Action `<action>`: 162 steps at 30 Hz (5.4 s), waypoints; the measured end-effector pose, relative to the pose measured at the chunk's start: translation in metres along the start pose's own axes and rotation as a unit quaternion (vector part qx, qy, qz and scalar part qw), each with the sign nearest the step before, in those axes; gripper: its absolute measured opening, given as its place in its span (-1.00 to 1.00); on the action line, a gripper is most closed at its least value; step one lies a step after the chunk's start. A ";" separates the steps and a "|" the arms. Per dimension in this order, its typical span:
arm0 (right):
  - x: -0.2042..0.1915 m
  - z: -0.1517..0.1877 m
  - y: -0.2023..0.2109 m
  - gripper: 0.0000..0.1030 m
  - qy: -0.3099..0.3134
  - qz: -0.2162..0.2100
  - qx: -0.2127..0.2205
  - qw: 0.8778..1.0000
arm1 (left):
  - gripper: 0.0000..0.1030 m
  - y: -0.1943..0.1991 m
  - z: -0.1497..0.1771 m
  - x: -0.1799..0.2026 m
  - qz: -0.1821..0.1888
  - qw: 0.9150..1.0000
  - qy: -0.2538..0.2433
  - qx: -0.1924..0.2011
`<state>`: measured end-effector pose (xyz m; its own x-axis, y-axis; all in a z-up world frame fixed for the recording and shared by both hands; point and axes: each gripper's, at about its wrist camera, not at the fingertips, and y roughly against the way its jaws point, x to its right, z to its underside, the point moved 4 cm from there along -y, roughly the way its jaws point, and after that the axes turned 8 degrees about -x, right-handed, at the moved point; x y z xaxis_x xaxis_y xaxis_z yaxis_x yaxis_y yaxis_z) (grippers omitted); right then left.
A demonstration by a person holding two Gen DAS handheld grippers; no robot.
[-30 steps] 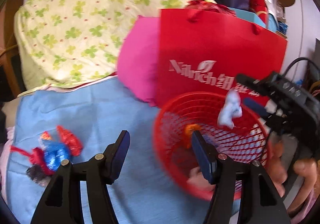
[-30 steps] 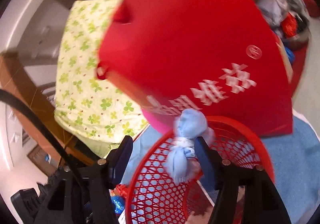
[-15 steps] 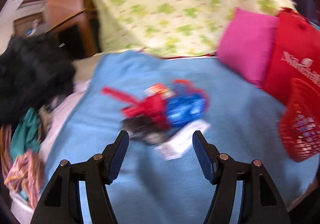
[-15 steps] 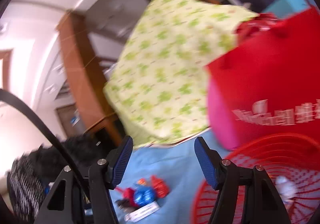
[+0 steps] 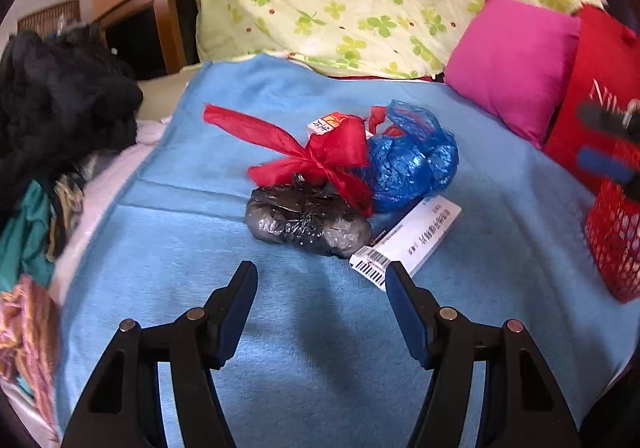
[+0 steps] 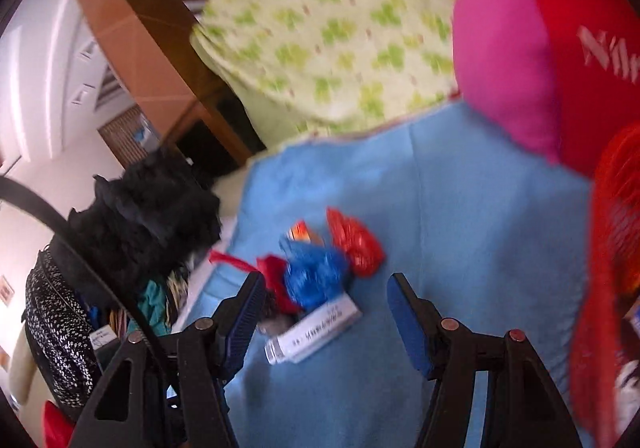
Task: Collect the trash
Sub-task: 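Move the left gripper to the black bag while the right reaches the white medicine box, then grasp the black plastic bag with the left gripper while the right grasps the white box, then carry the black bag and white box over the red basket with both grippers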
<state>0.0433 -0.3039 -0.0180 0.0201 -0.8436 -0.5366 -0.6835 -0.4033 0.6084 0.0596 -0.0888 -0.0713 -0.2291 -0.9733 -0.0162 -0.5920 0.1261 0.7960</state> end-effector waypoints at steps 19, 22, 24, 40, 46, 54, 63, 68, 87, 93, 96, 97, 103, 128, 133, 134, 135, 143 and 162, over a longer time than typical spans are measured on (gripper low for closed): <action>0.001 0.020 -0.149 0.28 -0.077 0.065 -0.178 0.979 | 0.30 -0.049 -0.044 -0.076 0.072 0.984 0.162 -0.035; -0.009 0.022 -0.165 0.29 -0.066 0.091 -0.183 0.977 | 0.30 -0.062 -0.048 -0.083 0.098 0.977 0.182 -0.050; -0.013 0.023 -0.177 0.29 -0.055 0.112 -0.185 0.975 | 0.30 -0.068 -0.048 -0.087 0.111 0.973 0.194 -0.059; -0.023 0.039 -0.159 0.09 0.079 0.188 -0.198 0.959 | -0.68 -0.086 -0.029 -0.059 0.186 0.959 0.177 -0.121; 0.000 0.036 -0.129 0.10 0.090 0.219 -0.202 0.950 | -0.72 -0.086 -0.012 -0.024 0.204 0.954 0.133 -0.172; 0.039 0.023 -0.103 0.24 0.044 0.216 -0.215 0.952 | -0.41 -0.058 -0.014 -0.009 0.197 0.963 0.078 -0.167; 0.039 0.014 -0.095 0.27 0.031 0.196 -0.222 0.954 | 0.18 -0.063 -0.042 -0.043 0.129 0.980 0.101 -0.117; 0.032 0.027 -0.107 0.27 0.028 0.208 -0.223 0.952 | 0.18 -0.077 -0.057 -0.022 0.143 0.980 0.100 -0.094; 0.041 0.024 -0.101 0.19 0.061 0.245 -0.226 0.941 | 0.32 -0.068 -0.027 0.022 0.223 0.963 0.030 -0.148; 0.040 0.025 -0.099 0.12 0.053 0.234 -0.212 0.947 | 0.32 -0.077 -0.033 0.047 0.219 0.966 0.000 -0.138; 0.039 0.031 -0.101 -0.01 0.065 0.235 -0.211 0.947 | 0.32 -0.080 -0.034 0.049 0.225 0.964 0.007 -0.141; 0.039 0.032 -0.101 -0.02 0.065 0.233 -0.210 0.947 | 0.32 -0.079 -0.032 0.046 0.226 0.964 0.006 -0.141; 0.043 0.026 -0.088 -0.18 0.063 0.230 -0.190 0.952 | -0.23 -0.078 -0.029 0.062 0.235 0.963 -0.015 -0.130; -0.004 -0.001 0.038 -0.19 0.098 0.128 0.043 0.986 | -0.37 0.046 -0.055 0.066 0.269 0.954 -0.047 0.120; -0.011 -0.004 0.068 -0.19 0.114 0.116 0.101 0.982 | -0.37 0.061 -0.057 0.079 0.254 0.955 -0.076 0.135; -0.010 -0.004 0.074 -0.19 0.113 0.115 0.110 0.981 | -0.37 0.065 -0.055 0.081 0.251 0.955 -0.080 0.137; -0.009 -0.004 0.078 -0.19 0.111 0.114 0.114 0.981 | -0.37 0.066 -0.055 0.084 0.248 0.955 -0.081 0.139; 0.001 -0.006 0.102 -0.19 0.097 0.125 0.148 0.976 | -0.37 0.076 -0.057 0.114 0.253 0.952 -0.093 0.142; 0.083 0.003 0.189 -0.19 -0.016 0.139 0.218 0.966 | -0.37 0.120 -0.048 0.210 0.257 0.947 -0.139 0.135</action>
<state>-0.0865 -0.4492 0.0508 -0.2261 -0.8831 -0.4111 -0.9020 0.0304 0.4307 -0.0220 -0.2877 0.0498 -0.7125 -0.6869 0.1433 -0.5150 0.6506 0.5582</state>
